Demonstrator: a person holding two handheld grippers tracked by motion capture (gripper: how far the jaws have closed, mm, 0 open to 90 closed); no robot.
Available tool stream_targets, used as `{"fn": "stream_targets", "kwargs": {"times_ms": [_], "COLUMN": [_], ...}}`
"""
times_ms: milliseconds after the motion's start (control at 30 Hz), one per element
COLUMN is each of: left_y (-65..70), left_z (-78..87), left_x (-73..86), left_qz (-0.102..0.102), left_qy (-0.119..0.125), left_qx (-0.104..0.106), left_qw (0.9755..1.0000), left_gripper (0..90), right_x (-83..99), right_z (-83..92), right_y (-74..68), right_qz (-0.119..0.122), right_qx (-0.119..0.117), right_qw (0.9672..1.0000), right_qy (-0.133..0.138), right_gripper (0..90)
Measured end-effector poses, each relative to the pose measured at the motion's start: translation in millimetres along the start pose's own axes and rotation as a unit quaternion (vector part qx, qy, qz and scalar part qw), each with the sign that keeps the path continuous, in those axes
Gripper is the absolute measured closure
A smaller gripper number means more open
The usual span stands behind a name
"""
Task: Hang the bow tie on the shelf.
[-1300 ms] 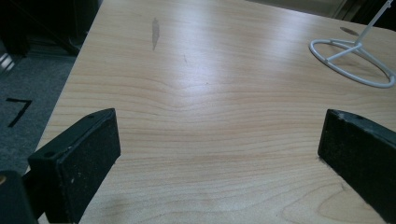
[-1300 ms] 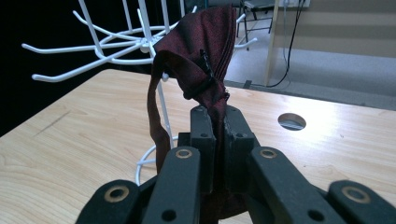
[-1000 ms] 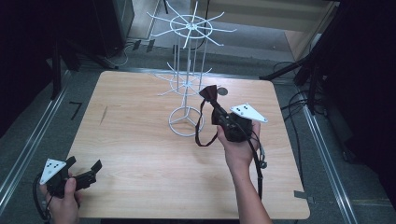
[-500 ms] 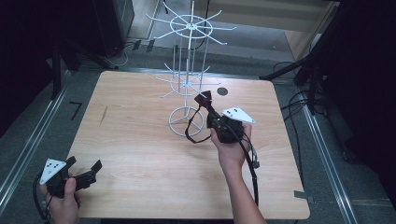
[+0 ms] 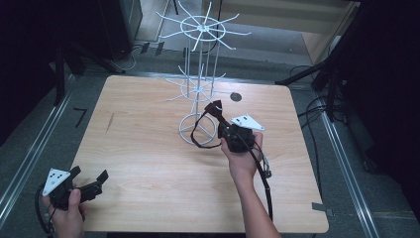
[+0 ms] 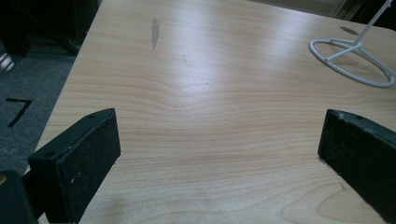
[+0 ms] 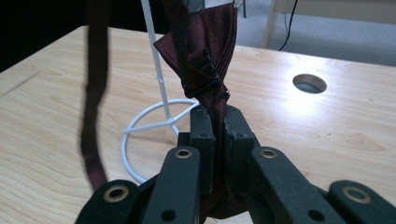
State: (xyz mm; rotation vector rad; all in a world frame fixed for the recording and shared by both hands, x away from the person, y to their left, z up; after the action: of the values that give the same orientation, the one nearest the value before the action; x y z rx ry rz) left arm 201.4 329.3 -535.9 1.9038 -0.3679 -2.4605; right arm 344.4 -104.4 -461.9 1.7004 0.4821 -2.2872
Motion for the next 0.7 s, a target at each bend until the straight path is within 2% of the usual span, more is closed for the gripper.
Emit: {"fn": "stream_targets", "kwargs": {"times_ms": [333,467,700], "left_y": [0.1,0.1,0.6], "left_z": [0.0,0.1,0.0], "left_x": [0.0,0.0,0.1], "left_qz": [0.000,0.001,-0.001], "left_qy": [0.000,0.001,0.000], "left_qx": [0.000,0.000,0.001], "left_qw": [1.0000,1.0000,1.0000], "left_gripper": [0.0,0.0,0.0], "right_x": [11.7,16.2,21.3], "right_z": [-9.8,-13.2,-15.6], "right_y": [0.5,1.6,1.7], "right_qz": [-0.004,-0.024,-0.034], "right_qx": [0.000,-0.012,-0.019], "right_qw": [0.9999,0.9995,0.9990], "right_qy": [-0.014,-0.019,-0.022], "right_gripper": [85.3,82.7,82.3]}}
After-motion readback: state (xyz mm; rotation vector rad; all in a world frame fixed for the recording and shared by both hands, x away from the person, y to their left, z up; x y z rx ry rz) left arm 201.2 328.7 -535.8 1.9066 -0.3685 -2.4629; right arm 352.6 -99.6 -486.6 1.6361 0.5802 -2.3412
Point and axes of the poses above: each handheld gripper's, and its own axes: z roughly backward along the jaws, x roughly out of its underside, y roughly to its right, the point moved 3 cm from there along -z, roughly forward along the jaws, and after that the axes turned 12 degrees about y, right-handed, at the moved point
